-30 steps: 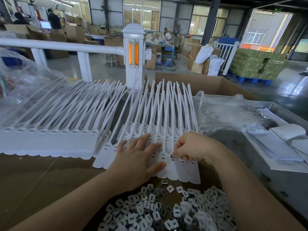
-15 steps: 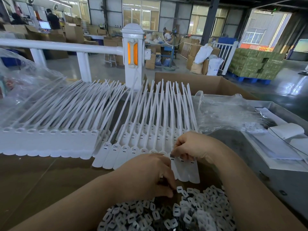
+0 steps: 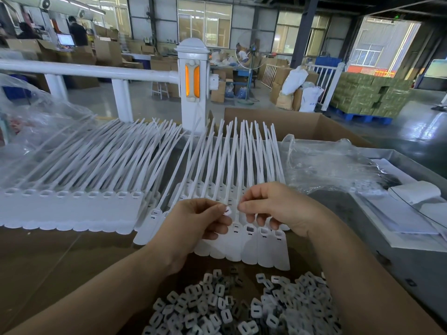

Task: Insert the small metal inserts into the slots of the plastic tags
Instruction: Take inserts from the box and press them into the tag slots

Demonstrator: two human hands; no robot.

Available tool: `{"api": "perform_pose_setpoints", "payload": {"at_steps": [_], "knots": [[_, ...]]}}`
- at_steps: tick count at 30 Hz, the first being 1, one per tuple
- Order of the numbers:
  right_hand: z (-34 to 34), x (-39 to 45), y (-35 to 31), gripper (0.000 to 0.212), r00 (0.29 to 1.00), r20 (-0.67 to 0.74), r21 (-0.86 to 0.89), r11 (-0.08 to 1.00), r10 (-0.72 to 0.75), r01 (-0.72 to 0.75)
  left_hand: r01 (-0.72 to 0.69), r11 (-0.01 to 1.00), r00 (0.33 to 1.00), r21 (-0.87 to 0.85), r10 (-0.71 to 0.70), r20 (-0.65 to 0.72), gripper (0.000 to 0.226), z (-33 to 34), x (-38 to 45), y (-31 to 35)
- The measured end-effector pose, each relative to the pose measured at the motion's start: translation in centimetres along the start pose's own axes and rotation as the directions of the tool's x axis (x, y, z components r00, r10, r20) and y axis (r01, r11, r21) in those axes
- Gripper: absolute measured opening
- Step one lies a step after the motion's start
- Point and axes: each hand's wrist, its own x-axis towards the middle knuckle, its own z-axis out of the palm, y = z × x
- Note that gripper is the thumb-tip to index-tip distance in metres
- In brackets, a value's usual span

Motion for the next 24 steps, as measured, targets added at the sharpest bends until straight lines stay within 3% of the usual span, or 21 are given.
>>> {"api": "perform_pose_setpoints", "payload": {"at_steps": [11, 16, 19, 22, 24], "knots": [[0.6, -0.1, -0.3, 0.004, 0.996, 0.035, -0.015, 0.996, -0.083, 0.083, -0.016, 0.996, 1.000, 0.093, 0.018, -0.021, 0.017, 0.2, 0.2, -0.1], [0.7, -0.3, -0.7, 0.004, 0.996, 0.054, -0.086, 0.993, -0.072, 0.077, -0.082, 0.967, 0.995, 0.242, 0.091, -0.028, 0.016, 0.4, 0.2, -0.2], [0.6, -0.2, -0.6, 0.004, 1.000, 0.011, -0.154, 0.988, 0.029, -0.027, -0.171, 0.862, 0.981, 0.477, 0.196, -0.004, 0.013, 0.4, 0.2, -0.6], [0.4, -0.1, -0.2, 0.010, 0.983, -0.069, -0.166, 0.970, 0.170, -0.179, -0.344, 0.657, 0.927, 0.671, 0.353, 0.129, 0.004, 0.2, 0.1, -1.1], [0.3, -0.1, -0.1, 0.011, 0.968, -0.088, -0.143, 0.959, 0.235, -0.245, -0.445, 0.504, 0.880, 0.740, 0.399, 0.257, 0.016, 0.1, 0.1, -1.4]]}}
